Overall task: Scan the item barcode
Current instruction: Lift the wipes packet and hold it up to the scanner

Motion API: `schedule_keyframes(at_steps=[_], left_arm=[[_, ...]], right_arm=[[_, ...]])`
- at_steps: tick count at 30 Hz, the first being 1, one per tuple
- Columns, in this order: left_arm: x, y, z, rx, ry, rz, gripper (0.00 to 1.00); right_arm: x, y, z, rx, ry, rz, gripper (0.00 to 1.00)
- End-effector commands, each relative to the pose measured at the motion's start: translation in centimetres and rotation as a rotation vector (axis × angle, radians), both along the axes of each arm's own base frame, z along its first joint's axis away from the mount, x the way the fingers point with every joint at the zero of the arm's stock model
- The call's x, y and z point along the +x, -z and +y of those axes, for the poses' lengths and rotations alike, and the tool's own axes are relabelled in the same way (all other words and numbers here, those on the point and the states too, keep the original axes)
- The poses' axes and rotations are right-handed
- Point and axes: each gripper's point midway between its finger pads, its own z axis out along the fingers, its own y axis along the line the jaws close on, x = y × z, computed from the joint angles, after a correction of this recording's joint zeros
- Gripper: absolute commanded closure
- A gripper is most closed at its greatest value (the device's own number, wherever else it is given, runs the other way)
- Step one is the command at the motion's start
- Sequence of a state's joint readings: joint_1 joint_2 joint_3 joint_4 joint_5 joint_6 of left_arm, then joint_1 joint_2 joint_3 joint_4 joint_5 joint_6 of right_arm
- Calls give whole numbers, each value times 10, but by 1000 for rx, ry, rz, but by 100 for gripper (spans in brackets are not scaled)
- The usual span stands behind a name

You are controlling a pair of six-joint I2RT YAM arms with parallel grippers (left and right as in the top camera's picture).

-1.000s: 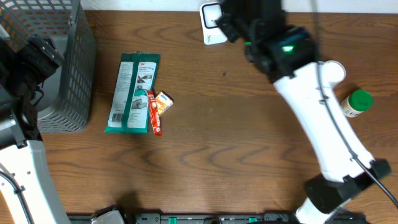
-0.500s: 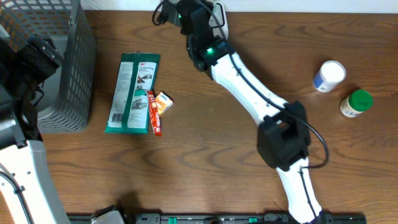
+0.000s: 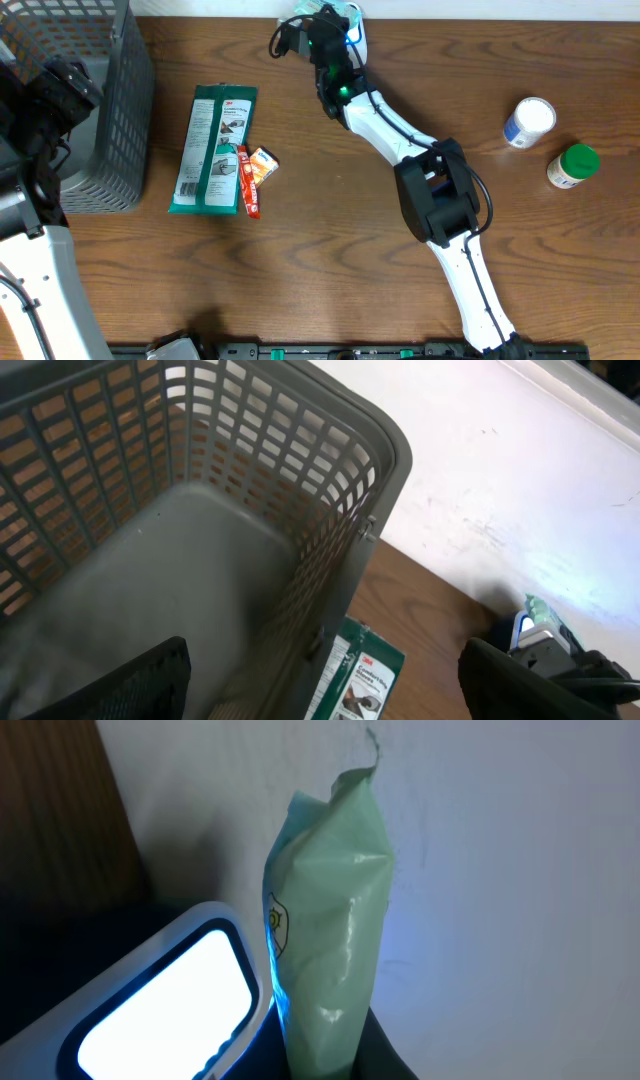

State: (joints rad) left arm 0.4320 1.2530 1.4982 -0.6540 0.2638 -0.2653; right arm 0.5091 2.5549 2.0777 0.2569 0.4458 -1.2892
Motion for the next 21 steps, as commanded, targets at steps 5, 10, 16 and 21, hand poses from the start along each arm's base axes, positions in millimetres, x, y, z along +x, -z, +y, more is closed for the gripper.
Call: schedule_keyframes(at_steps=[5, 10, 16, 21], left_arm=[[-1, -2, -1, -2, 8, -6, 14], [-1, -2, -1, -2, 8, -6, 13], [-1, -2, -1, -2, 8, -6, 14], [-1, -2, -1, -2, 8, -6, 14]], right_arm=[[9, 2, 1, 232, -37, 9, 99], [12, 6, -10, 376, 12, 35, 99], [20, -1, -27, 506, 56, 14, 99], [24, -43, -44, 577, 111, -113, 99]])
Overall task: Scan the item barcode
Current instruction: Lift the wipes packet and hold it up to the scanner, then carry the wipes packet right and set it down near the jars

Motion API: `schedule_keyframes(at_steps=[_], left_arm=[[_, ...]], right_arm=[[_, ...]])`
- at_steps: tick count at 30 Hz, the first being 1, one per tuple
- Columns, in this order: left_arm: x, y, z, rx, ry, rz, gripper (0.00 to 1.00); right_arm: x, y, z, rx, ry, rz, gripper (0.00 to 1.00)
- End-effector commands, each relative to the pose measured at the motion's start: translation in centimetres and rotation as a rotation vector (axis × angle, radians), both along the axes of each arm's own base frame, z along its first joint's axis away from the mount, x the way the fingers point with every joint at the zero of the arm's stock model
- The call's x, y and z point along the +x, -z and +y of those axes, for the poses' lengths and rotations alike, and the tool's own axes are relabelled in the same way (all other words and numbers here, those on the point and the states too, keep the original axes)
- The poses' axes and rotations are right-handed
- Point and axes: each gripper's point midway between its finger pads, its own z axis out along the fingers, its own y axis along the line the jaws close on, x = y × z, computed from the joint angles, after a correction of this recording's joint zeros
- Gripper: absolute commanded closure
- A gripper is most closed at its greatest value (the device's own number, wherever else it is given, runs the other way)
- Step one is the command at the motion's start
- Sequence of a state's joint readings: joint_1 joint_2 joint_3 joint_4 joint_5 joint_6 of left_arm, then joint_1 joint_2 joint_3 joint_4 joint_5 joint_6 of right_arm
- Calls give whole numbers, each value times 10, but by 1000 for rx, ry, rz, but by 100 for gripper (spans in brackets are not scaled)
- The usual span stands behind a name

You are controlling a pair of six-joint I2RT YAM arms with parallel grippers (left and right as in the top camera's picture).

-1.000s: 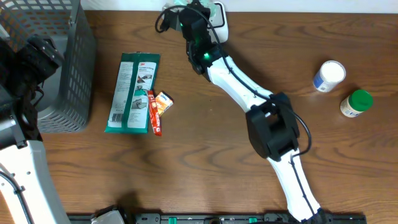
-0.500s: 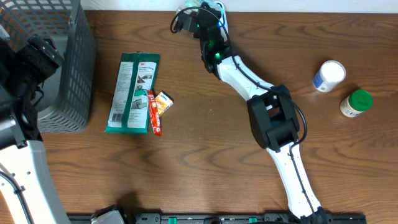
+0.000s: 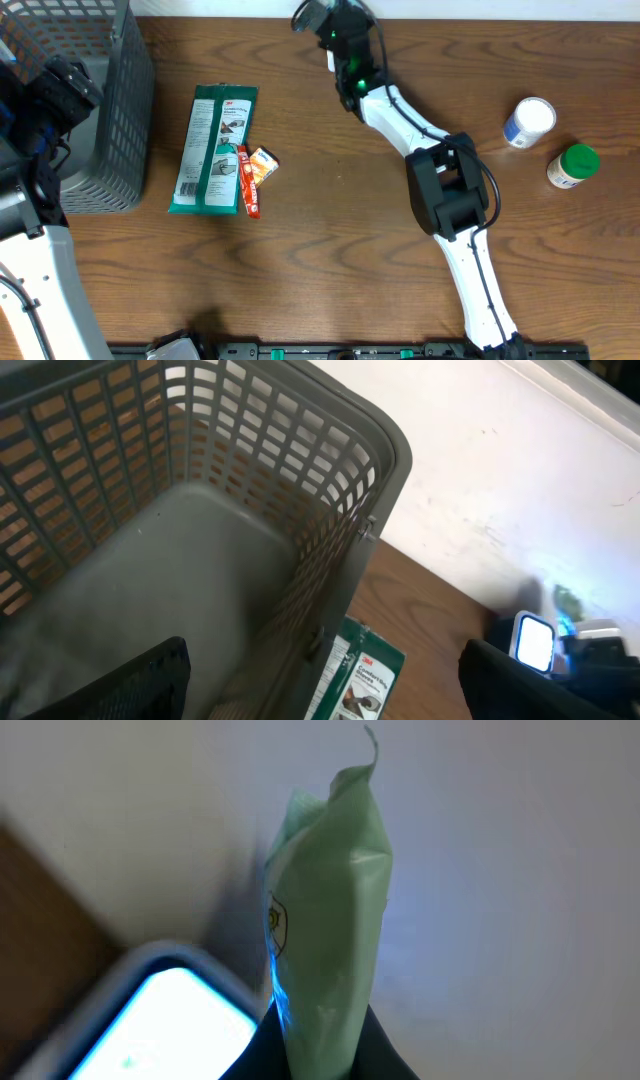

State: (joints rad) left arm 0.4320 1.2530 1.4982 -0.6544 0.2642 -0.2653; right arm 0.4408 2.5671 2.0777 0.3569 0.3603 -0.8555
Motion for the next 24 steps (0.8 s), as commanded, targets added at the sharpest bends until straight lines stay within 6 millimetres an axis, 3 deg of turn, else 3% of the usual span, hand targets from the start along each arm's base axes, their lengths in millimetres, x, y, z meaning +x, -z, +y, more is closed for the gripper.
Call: schedule_keyframes(at_steps=[1, 5, 6, 11, 15, 19, 24], left_arm=[[-1, -2, -1, -1, 8, -6, 14], [-1, -2, -1, -1, 8, -6, 14], [-1, -2, -1, -1, 8, -6, 14], [-1, -2, -1, -1, 8, -6, 14], [-1, -2, -1, -1, 8, -6, 14], [-1, -2, -1, -1, 8, -6, 14], [-1, -2, -1, -1, 8, -6, 14]], right_arm=[[1, -40, -15, 120, 68, -67, 99], [-20, -105, -11, 263, 61, -65, 99], [-35, -129, -17, 326, 73, -15, 99], [-92, -164, -45, 454, 114, 218, 99], [-156, -158, -71, 439, 81, 505, 99], [-220, -128, -109, 422, 112, 812, 99], [-278, -85, -154, 443, 228, 1141, 99]])
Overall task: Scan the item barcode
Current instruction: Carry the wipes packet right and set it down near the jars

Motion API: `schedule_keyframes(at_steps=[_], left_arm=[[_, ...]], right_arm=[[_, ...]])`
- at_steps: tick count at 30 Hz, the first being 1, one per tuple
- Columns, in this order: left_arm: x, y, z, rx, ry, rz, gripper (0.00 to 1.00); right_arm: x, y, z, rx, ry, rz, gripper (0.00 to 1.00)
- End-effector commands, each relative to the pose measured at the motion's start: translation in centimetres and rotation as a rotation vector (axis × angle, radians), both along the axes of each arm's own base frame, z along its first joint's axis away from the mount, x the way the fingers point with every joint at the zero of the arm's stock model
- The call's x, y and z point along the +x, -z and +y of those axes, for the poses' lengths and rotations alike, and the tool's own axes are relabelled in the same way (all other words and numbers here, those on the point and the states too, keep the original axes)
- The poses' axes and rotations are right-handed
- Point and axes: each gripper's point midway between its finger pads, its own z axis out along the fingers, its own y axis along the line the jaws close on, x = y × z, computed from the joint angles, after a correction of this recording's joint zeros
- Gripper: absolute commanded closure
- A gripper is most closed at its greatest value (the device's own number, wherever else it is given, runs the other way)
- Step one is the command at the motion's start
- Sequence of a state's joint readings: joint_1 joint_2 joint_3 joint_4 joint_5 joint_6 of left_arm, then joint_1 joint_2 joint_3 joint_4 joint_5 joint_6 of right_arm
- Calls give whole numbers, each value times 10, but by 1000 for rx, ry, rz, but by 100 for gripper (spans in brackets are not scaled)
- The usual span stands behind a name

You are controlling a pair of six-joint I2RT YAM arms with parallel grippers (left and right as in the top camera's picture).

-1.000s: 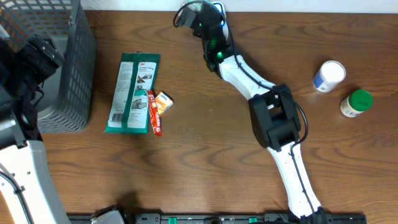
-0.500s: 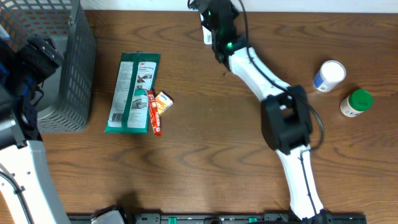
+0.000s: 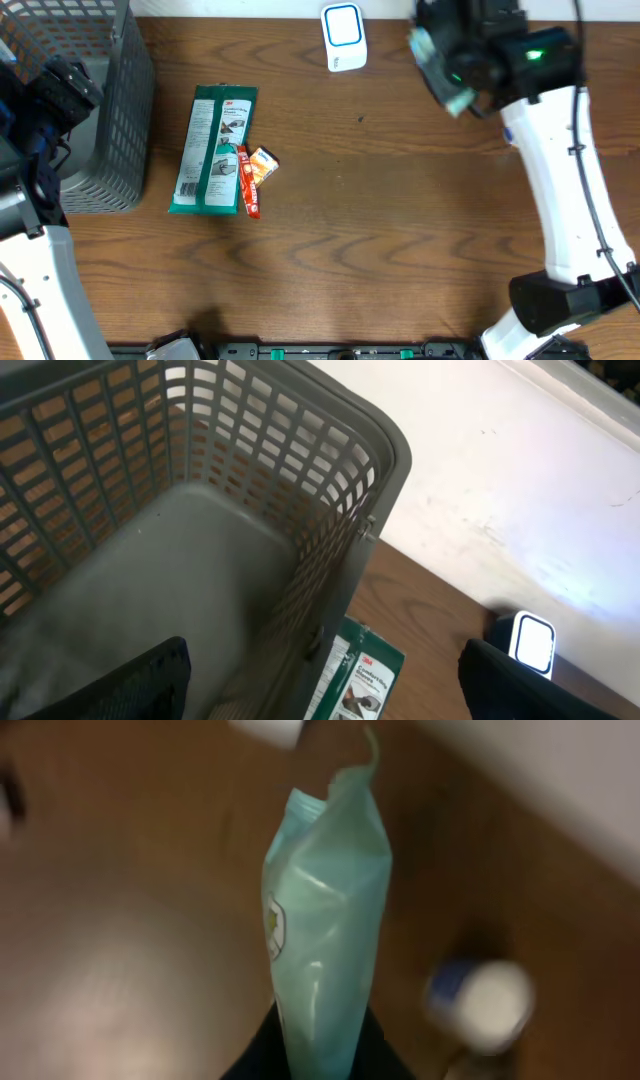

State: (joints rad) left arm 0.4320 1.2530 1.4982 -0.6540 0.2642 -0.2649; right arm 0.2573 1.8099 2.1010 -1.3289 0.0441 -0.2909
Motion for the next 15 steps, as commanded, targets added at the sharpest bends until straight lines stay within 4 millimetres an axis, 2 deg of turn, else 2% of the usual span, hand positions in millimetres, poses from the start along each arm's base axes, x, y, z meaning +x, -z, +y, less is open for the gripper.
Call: schedule_keyframes(at_steps=[1, 4, 9, 11, 15], left_arm=[[-1, -2, -1, -2, 8, -6, 14], [-1, -2, -1, -2, 8, -6, 14], [-1, -2, -1, -2, 8, -6, 14], [-1, -2, -1, -2, 8, -6, 14], [-1, -2, -1, -2, 8, -6, 14]], right_arm=[[-22, 46, -11, 113, 45, 246, 99], [-29, 73, -37, 109, 114, 328, 99], [-28, 144, -73, 114, 209, 397, 99], [-29, 174, -83, 119, 236, 402, 99], [-27, 218, -96, 128, 267, 369, 99]])
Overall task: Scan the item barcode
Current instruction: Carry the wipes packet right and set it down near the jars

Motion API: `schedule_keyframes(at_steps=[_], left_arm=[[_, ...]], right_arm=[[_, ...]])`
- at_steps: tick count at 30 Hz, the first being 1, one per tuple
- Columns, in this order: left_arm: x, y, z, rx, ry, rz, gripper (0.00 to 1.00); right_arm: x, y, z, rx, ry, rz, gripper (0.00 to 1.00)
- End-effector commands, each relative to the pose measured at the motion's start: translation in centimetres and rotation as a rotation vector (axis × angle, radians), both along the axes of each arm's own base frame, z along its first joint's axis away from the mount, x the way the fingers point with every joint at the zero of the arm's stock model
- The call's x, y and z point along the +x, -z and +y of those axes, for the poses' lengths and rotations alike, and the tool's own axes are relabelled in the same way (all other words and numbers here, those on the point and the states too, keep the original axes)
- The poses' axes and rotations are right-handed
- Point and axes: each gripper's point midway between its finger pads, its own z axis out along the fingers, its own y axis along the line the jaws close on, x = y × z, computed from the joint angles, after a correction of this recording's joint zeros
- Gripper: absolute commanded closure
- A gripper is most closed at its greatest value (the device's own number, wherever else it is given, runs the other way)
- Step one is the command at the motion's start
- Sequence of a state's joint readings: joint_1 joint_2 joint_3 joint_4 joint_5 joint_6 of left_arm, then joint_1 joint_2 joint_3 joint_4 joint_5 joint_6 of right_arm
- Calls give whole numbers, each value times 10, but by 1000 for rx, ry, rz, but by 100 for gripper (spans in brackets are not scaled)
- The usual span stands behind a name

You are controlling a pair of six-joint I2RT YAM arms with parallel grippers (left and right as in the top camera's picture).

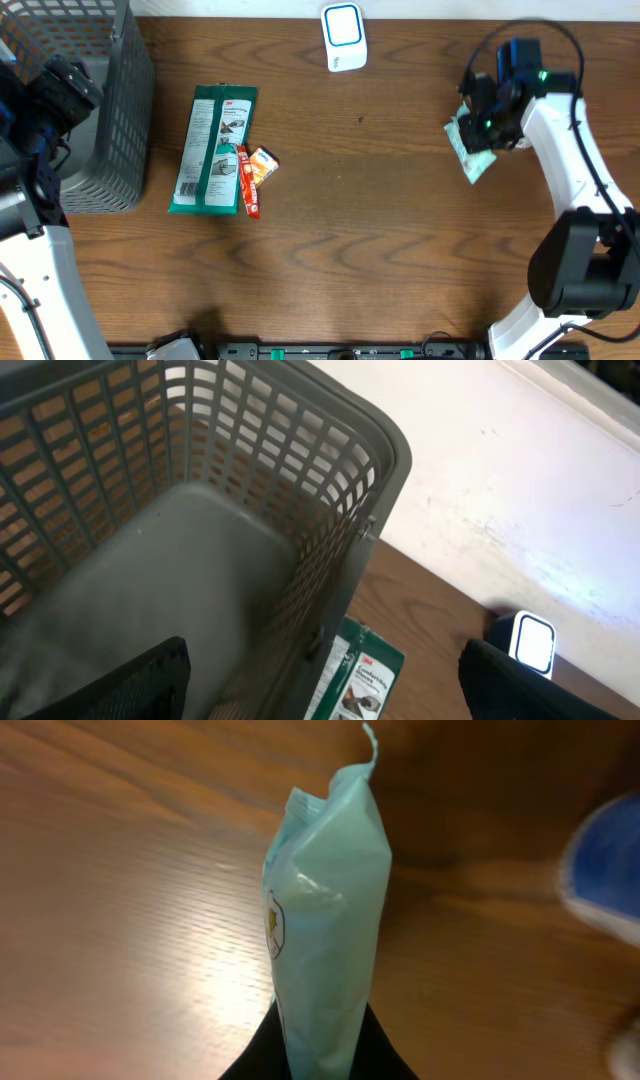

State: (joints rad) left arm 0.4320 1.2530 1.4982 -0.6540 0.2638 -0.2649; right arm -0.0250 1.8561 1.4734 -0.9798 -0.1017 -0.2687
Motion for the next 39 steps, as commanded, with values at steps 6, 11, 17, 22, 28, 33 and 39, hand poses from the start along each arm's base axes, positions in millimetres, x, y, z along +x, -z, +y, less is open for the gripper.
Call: schedule_keyframes(at_steps=[6, 11, 17, 22, 28, 33, 39], left_arm=[[-1, -2, -1, -2, 8, -6, 14], [-1, -2, -1, -2, 8, -6, 14], [-1, -2, -1, -2, 8, -6, 13], [-1, -2, -1, -2, 8, -6, 13], [-1, -2, -1, -2, 8, -6, 13], [-1, -2, -1, -2, 8, -6, 13], [-1, -2, -1, -2, 8, -6, 13]], right_arm=[[-12, 39, -8, 1, 30, 18, 23], [4, 15, -22, -77, 45, -29, 1], [11, -21, -7, -13, 63, -34, 5], [-9, -19, 50, 248, -15, 46, 93], [-38, 37, 68, 180, -76, 117, 97], [-43, 78, 44, 1, -13, 83, 99], [-25, 87, -11, -260, 130, -37, 99]])
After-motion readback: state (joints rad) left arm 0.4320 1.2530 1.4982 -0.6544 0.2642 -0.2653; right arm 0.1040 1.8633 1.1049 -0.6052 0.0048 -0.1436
